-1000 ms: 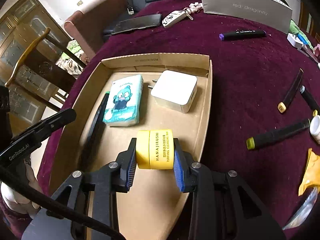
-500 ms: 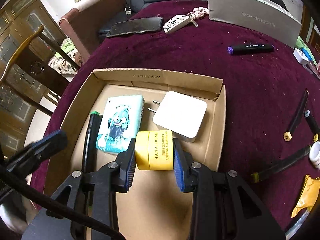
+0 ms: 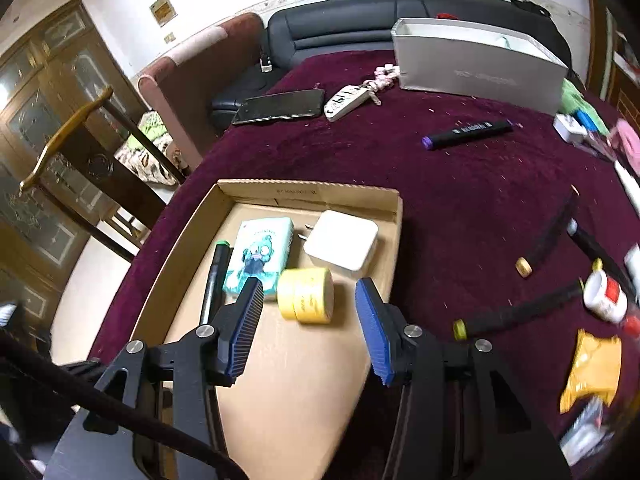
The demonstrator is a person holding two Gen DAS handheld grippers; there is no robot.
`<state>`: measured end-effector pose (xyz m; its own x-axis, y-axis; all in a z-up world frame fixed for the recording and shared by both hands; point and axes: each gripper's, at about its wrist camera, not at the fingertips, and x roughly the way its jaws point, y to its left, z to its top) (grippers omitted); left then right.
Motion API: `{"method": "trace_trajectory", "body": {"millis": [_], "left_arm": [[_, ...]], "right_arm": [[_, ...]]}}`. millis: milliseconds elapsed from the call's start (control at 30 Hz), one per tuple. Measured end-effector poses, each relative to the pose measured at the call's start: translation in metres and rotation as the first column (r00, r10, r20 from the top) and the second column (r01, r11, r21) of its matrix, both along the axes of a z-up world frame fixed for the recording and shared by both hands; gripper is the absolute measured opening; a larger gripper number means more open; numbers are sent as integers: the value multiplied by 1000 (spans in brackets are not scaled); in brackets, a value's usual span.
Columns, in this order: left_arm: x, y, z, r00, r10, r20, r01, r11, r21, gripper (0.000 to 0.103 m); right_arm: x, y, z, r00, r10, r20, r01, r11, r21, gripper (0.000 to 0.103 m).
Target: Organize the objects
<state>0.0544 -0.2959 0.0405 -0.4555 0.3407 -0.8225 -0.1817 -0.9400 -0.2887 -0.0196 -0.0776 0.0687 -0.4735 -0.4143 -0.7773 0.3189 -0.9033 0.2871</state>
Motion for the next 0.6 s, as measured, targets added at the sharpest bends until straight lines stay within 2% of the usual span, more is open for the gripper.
{"method": "trace_trajectory", "body": {"millis": [100,333,400,467,600], "left_arm": [[-14,16,-12,999,-2,34,4,999,-51,27],[-55,20,-13,999,50,17,-48,990,-131,22],[-67,13,-14,996,82,24,-79,991,-109,22],[-71,4,-9,993,113,34,-112,993,-47,22],[-50,6,19,993,108,-38,-108,994,19,25]], "right_arm": [[11,17,3,1000,-26,13,26,999,-18,47],[31,68,15,994,-106,-18,106,994,-19,48],[33,87,17,990,-142,-20,142,989,-36,48],[35,108,19,983,-180,-20,179,983,-48,48],[44,157,25,964,-265,-28,262,961,-84,48]]}}
